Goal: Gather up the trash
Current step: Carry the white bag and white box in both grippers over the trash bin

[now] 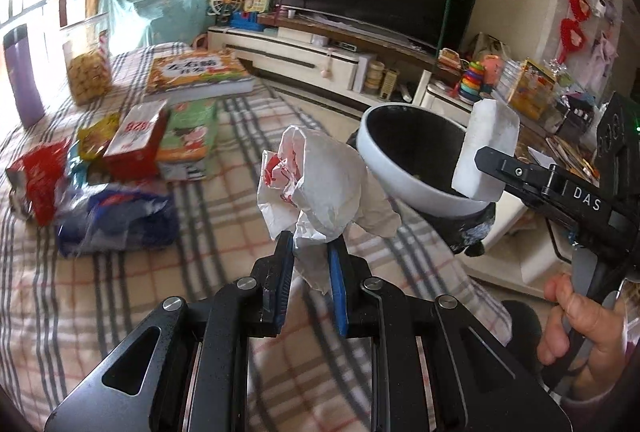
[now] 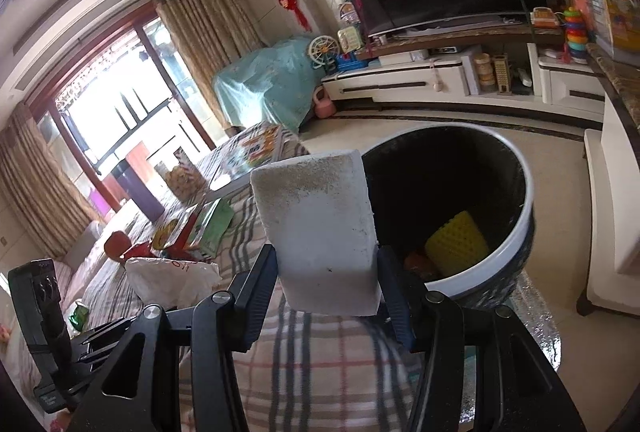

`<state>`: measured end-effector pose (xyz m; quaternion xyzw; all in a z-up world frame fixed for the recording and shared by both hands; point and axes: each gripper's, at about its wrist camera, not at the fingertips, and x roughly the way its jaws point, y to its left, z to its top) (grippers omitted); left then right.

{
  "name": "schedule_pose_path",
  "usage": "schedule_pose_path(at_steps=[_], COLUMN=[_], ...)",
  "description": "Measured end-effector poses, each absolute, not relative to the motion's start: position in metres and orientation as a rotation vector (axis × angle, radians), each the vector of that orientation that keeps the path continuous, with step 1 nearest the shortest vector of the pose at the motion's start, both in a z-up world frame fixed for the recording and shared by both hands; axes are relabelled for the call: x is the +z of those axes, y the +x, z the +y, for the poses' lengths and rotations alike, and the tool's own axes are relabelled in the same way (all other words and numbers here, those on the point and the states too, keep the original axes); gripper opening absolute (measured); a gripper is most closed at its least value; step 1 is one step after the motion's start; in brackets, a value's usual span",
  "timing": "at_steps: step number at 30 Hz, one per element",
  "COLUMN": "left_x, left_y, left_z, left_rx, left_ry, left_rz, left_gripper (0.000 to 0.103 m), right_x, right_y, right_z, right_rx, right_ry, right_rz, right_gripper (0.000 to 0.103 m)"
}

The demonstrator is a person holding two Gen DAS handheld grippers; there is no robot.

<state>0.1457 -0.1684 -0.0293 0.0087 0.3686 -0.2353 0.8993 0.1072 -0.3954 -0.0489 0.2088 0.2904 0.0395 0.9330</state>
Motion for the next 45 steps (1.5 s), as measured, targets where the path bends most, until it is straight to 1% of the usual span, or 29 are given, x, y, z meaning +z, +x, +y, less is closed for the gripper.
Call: schedule_pose_path(at_steps=[20,45], left_x=[-0.015,-0.025], left_y=[0.166,0.195], left_z=[-0.239,-0.295], left_rx=[-0.574,-0.607], left_ry=[0.097,0.146], left_rz=[0.733,0.766], left_gripper=[0.016,0.017], right_x=[-0.047,-0.057], right_y=[0.121,0.145], right_z=[-0.449,-0.477], right_rx=[0.006,-0.020], right_ry=[0.465,0.499], right_rz=[0.579,0.612], right_gripper=[0.052,0.054])
